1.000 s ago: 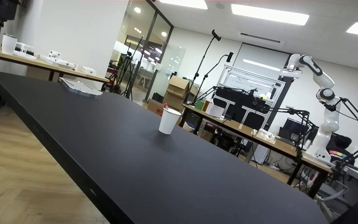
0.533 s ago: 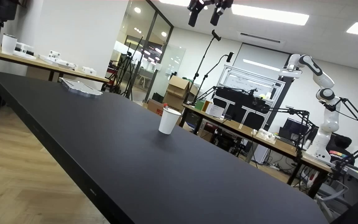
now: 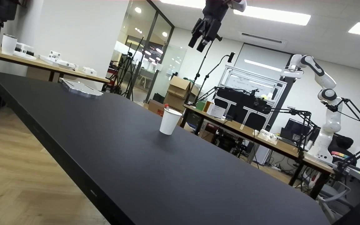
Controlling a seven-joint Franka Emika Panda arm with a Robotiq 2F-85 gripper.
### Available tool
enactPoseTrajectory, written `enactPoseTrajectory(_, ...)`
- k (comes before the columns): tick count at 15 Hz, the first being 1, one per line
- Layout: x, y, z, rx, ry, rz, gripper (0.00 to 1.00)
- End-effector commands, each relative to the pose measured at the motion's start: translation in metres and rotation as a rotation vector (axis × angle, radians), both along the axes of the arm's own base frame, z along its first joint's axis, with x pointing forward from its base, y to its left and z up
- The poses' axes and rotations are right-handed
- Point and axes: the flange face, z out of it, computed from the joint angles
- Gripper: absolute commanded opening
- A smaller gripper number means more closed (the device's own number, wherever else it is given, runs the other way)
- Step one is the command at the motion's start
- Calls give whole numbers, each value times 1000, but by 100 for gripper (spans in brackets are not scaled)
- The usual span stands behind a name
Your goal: Remove the marker from the cup and put it on the table
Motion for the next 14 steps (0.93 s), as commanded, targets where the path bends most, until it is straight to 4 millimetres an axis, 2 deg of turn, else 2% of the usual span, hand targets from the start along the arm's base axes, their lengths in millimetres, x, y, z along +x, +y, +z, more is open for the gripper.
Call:
enactPoseTrajectory(1, 1, 0, -4, -2, 6, 3, 100)
enactPoseTrajectory(11, -1, -3, 2, -4, -2, 2, 100)
enactPoseTrajectory(14, 24, -9, -17, 45, 13, -90, 100)
